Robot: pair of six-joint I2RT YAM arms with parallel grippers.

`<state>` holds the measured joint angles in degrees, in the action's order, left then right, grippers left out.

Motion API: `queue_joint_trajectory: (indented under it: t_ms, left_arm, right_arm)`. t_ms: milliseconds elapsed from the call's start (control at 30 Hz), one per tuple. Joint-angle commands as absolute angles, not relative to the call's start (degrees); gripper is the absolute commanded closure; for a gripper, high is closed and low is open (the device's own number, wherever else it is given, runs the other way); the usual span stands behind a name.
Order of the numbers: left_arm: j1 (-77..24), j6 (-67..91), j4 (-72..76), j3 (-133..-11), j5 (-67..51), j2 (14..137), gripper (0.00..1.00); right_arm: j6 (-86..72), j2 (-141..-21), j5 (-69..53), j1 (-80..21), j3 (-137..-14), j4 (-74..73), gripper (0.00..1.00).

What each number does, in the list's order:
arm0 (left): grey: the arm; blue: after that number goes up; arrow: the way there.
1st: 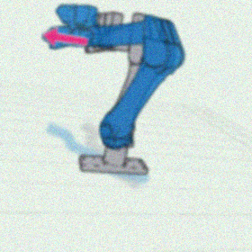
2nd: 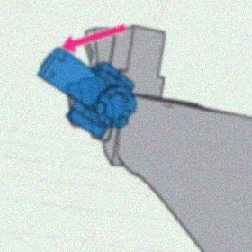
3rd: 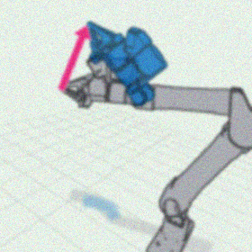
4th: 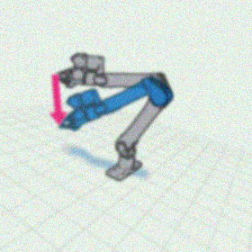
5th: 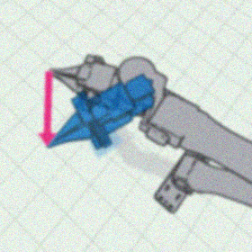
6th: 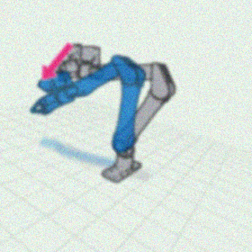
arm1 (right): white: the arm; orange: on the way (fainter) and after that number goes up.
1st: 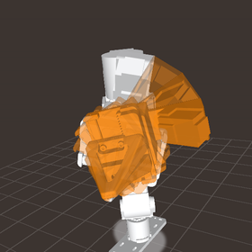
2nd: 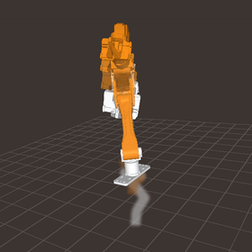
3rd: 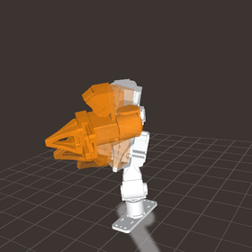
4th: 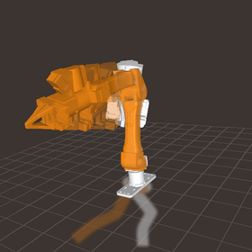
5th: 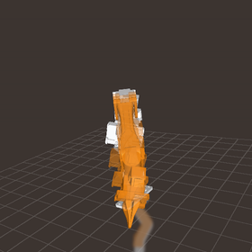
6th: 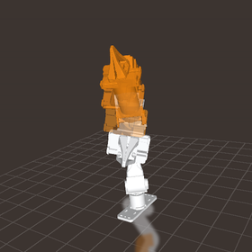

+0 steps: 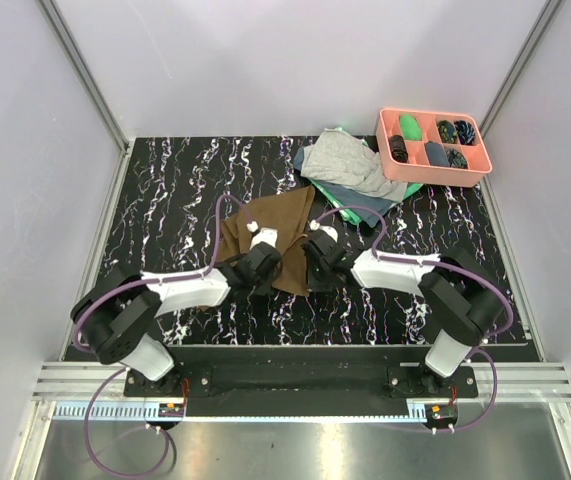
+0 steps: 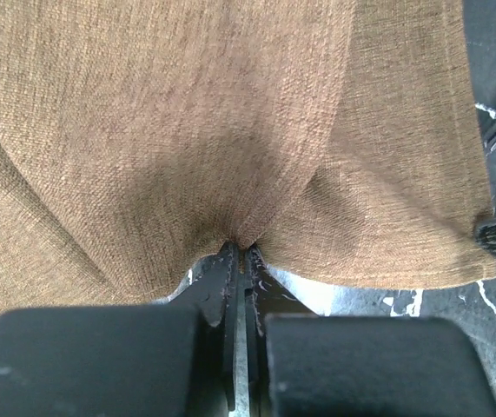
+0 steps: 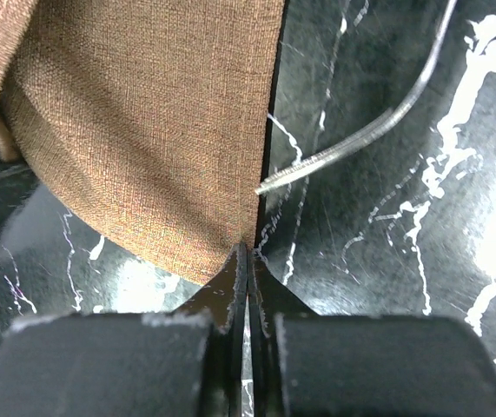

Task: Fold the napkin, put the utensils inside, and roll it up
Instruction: Flatten the napkin out

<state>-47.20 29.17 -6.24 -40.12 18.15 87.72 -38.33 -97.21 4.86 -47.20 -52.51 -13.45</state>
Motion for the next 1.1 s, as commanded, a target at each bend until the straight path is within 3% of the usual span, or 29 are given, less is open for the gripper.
queue_joint_trajectory:
  t_ms: [0, 133, 300, 500, 733, 1067]
  left_arm:
    - [-47.29, 29.53, -11.16, -37.88, 18.72, 82.02, 1.0]
    - [-47.11, 29.88, -12.3, -38.4, 18.72, 73.06, 1.0]
    - [-45.27, 28.74, -14.94, -40.52, 16.27, 70.32, 1.0]
    - [-40.26, 27.16, -14.15, -40.25, 12.4, 68.56, 1.0]
    - [-34.72, 26.02, -11.96, -39.47, 6.51, 66.53, 1.0]
    - [-31.64, 25.49, -9.23, -38.23, 1.41, 65.66, 1.0]
  right_arm:
    - [-37.71, -93.87, 3.69, -47.9, -51.86, -15.82, 1.0]
    - [-38.14, -92.46, 2.55, -47.81, -51.77, -15.91, 1.0]
    - [-39.2, -90.18, 0.97, -47.9, -50.98, -15.82, 0.99]
    - [-39.64, -89.91, 0.79, -48.34, -51.06, -16.52, 0.71]
    - [-40.17, -92.81, 2.54, -50.62, -53.43, -18.89, 0.49]
    - [-39.99, -99.66, 8.35, -54.22, -60.55, -25.84, 0.46]
